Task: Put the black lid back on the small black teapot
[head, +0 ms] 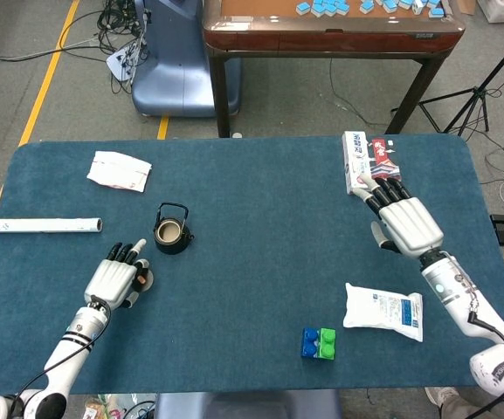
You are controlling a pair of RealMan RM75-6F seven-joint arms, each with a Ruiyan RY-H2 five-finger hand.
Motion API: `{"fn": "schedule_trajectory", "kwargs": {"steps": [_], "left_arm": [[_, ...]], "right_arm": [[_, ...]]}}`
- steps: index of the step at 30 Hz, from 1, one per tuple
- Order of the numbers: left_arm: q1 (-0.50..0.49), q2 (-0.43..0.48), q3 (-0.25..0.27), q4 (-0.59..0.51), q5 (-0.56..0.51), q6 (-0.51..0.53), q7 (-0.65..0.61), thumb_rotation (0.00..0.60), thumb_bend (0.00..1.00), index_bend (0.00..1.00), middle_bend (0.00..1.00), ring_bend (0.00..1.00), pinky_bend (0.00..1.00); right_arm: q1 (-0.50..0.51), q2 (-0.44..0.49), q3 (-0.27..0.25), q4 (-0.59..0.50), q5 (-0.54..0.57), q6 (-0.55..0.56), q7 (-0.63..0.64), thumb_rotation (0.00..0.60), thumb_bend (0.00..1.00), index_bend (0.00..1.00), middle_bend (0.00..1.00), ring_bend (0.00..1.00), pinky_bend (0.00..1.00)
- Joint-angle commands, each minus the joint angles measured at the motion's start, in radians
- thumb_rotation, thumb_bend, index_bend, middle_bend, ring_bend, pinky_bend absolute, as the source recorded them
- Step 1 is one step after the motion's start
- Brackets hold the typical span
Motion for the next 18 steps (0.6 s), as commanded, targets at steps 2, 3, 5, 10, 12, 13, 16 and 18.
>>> {"fn": "schedule_trajectory", "kwargs": {"steps": [2,3,5,10,12,13,16,18], "left_arm": [[-0.009,0.030,-0.012,-0.043,-0.015,0.012,0.025,0.600,0.31,0.32,0.00,0.00,0.00],[-0.012,0.038,-0.015,-0.057,-0.017,0.017,0.031,0.600,0.31,0.32,0.00,0.00,0.00],[-0.016,0.050,-0.021,-0.076,-0.020,0.024,0.039,0.600,0.31,0.32,0.00,0.00,0.00],[-0.031,0.079,-0.035,-0.125,-0.033,0.035,0.064,0.600,0.31,0.33,0.00,0.00,0.00],[-0.040,0.086,-0.041,-0.139,-0.042,0.033,0.073,0.600,0.31,0.32,0.00,0.00,0.00],[-0.045,0.088,-0.043,-0.143,-0.047,0.031,0.077,0.600,0.31,0.32,0.00,0.00,0.00],[-0.062,0.093,-0.051,-0.150,-0.058,0.020,0.086,0.600,0.31,0.33,0.00,0.00,0.00],[-0.073,0.094,-0.056,-0.149,-0.067,0.012,0.089,0.600,0.31,0.33,0.00,0.00,0.00]], "right_arm": [[0.001,-0.005,0.000,0.008,0.001,-0.003,0.008,0.600,0.62,0.08,0.00,0.00,0.00],[0.001,-0.006,0.000,0.009,0.001,-0.004,0.012,0.600,0.62,0.08,0.00,0.00,0.00],[0.002,-0.006,0.000,0.011,0.001,-0.004,0.014,0.600,0.62,0.08,0.00,0.00,0.00],[0.000,-0.004,0.003,0.010,-0.002,0.002,0.022,0.600,0.62,0.08,0.00,0.00,0.00],[0.000,-0.004,0.003,0.010,-0.002,0.003,0.025,0.600,0.62,0.08,0.00,0.00,0.00],[0.000,-0.004,0.003,0.011,-0.002,0.003,0.026,0.600,0.62,0.08,0.00,0.00,0.00],[0.001,-0.005,0.003,0.015,0.000,0.000,0.028,0.600,0.62,0.08,0.00,0.00,0.00],[0.003,-0.005,0.004,0.017,0.004,-0.004,0.028,0.600,0.62,0.08,0.00,0.00,0.00]]}}
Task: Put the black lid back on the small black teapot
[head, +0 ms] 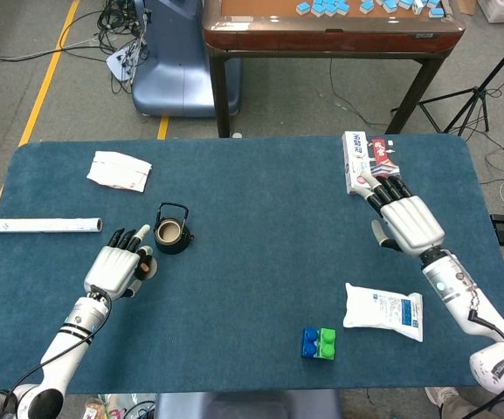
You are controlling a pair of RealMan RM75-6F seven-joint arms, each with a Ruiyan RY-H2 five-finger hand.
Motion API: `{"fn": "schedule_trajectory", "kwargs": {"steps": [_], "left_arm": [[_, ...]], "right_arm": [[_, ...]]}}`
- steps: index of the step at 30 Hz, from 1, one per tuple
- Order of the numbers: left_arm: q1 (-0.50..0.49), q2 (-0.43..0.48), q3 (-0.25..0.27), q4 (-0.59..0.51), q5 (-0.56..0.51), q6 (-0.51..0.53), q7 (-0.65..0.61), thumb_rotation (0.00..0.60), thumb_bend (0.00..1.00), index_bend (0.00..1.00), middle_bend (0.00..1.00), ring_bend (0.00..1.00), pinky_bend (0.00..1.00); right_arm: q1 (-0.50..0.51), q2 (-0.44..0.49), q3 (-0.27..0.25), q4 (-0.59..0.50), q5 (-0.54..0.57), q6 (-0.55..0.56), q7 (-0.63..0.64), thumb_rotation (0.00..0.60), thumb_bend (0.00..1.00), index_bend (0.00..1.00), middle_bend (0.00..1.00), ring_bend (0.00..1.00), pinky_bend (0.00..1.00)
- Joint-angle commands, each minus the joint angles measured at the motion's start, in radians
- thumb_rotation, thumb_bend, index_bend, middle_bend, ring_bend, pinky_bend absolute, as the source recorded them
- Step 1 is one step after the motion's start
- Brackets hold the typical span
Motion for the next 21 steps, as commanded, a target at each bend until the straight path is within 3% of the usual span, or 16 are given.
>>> {"fn": "schedule_trajectory", "kwargs": {"steps": [1,11,21], "left_arm": [[-0.020,0.001,-0.010,-0.001,-0.014,-0.016,0.009,0.600,0.31,0.33,0.00,0.00,0.00],[-0.107,-0.015,-0.037,0.010,-0.088,-0.062,0.063,0.600,0.31,0.33,0.00,0.00,0.00],[-0.209,-0.050,-0.059,0.094,-0.178,-0.151,0.068,0.600,0.31,0.33,0.00,0.00,0.00]], "right_arm": [[0.004,0.002,0.003,0.001,0.007,-0.006,-0.001,0.600,0.62,0.08,0.00,0.00,0.00],[0.010,0.017,0.016,-0.005,0.024,-0.011,0.003,0.600,0.62,0.08,0.00,0.00,0.00],[0.027,0.009,0.027,0.036,0.039,-0.035,0.032,0.600,0.62,0.08,0.00,0.00,0.00]]}}
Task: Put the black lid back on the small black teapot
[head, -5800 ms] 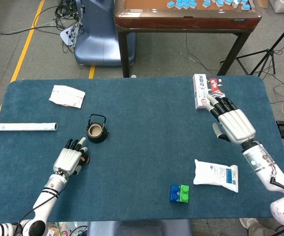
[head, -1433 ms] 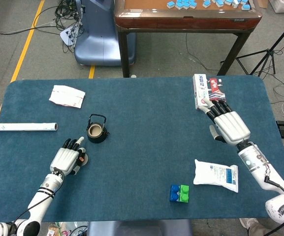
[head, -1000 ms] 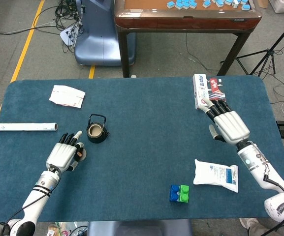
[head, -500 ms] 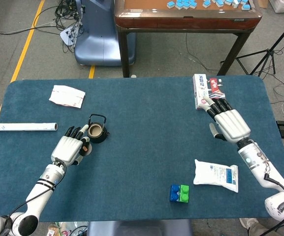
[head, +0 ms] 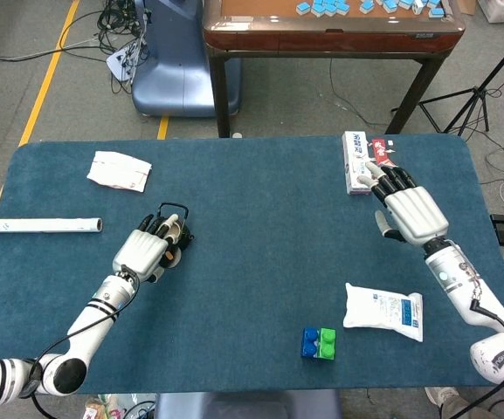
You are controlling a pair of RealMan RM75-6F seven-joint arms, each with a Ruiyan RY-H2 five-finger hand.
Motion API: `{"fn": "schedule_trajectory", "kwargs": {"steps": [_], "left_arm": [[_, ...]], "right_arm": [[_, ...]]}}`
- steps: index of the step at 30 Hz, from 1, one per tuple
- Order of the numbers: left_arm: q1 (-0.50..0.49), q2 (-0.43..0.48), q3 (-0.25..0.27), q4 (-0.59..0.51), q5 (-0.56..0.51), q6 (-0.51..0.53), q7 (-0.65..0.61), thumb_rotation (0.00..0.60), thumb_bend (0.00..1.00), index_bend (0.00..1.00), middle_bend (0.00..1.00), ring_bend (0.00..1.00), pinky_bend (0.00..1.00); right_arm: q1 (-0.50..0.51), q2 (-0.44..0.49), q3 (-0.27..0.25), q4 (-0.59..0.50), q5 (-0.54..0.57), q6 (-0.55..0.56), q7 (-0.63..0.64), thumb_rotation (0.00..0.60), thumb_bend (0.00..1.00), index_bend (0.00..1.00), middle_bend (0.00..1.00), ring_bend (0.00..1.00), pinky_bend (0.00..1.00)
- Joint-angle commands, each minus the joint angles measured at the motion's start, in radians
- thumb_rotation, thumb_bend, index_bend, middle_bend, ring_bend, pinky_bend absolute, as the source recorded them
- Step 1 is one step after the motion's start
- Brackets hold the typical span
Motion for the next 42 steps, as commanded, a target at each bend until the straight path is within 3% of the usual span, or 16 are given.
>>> {"fn": "schedule_trajectory", "kwargs": {"steps": [1,22,42], "left_arm": [[-0.030,-0.011,-0.008,0.029,-0.023,-0.028,-0.006,0.600,0.31,0.33,0.00,0.00,0.00],[-0.158,-0.041,-0.007,0.225,-0.071,-0.192,-0.133,0.600,0.31,0.33,0.00,0.00,0.00],[-0.198,-0.071,0.002,0.446,0.067,-0.357,-0.366,0.600,0.31,0.33,0.00,0.00,0.00]], "right_arm": [[0.004,0.000,0.003,0.007,0.003,-0.005,0.006,0.600,0.62,0.08,0.00,0.00,0.00],[0.044,-0.028,0.020,0.091,0.059,-0.062,0.016,0.600,0.62,0.08,0.00,0.00,0.00],[0.083,-0.059,0.032,0.123,0.152,-0.092,-0.059,0.600,0.62,0.08,0.00,0.00,0.00]]}}
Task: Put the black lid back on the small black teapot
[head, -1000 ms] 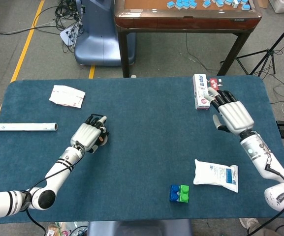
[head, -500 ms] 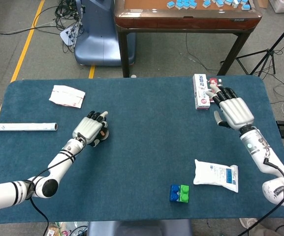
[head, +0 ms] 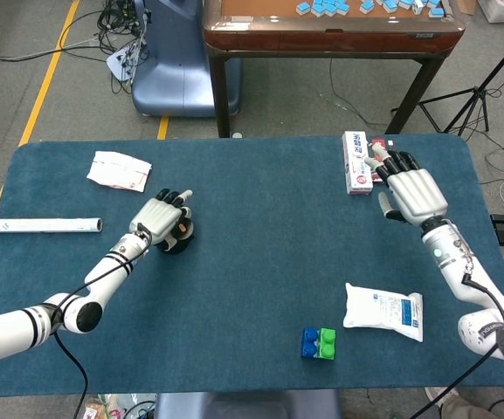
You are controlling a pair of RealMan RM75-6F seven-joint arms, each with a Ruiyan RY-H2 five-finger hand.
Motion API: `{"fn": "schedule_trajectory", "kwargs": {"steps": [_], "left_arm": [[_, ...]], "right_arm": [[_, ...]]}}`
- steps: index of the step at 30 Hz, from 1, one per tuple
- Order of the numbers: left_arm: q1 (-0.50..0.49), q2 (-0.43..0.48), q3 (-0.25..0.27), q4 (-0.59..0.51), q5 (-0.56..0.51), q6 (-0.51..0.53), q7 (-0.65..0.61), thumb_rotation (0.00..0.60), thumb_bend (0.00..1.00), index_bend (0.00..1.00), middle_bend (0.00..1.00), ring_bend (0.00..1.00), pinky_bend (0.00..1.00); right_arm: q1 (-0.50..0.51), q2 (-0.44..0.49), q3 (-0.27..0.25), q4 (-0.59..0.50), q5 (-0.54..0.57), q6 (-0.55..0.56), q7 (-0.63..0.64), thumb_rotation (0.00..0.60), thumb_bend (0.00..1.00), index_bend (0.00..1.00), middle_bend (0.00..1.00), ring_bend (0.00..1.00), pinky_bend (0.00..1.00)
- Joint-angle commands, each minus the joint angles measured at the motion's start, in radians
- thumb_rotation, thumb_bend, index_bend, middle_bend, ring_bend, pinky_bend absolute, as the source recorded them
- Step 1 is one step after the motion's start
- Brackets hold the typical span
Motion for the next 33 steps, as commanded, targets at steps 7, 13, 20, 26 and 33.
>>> {"fn": "schedule_trajectory", "kwargs": {"steps": [7,13,20,26,33], "left_arm": [[0.012,-0.005,0.007,0.075,0.087,-0.047,-0.119,0.600,0.31,0.33,0.00,0.00,0.00],[0.029,0.005,0.009,0.093,0.142,-0.052,-0.187,0.600,0.31,0.33,0.00,0.00,0.00],[0.045,0.011,0.014,0.110,0.207,-0.053,-0.251,0.600,0.31,0.34,0.00,0.00,0.00],[0.055,0.009,0.020,0.130,0.245,-0.059,-0.295,0.600,0.31,0.34,0.00,0.00,0.00],[0.067,0.011,0.022,0.140,0.278,-0.053,-0.335,0.600,0.31,0.33,0.00,0.00,0.00]], "right_arm": [[0.020,-0.016,0.003,0.003,0.044,-0.008,-0.046,0.600,0.62,0.08,0.00,0.00,0.00],[0.035,-0.027,0.002,-0.004,0.066,-0.010,-0.078,0.600,0.62,0.08,0.00,0.00,0.00],[0.038,-0.027,-0.001,-0.026,0.093,0.006,-0.114,0.600,0.62,0.08,0.00,0.00,0.00],[0.046,-0.030,0.000,-0.039,0.123,0.014,-0.144,0.600,0.62,0.08,0.00,0.00,0.00],[0.054,-0.036,-0.003,-0.046,0.134,0.019,-0.161,0.600,0.62,0.08,0.00,0.00,0.00]]}}
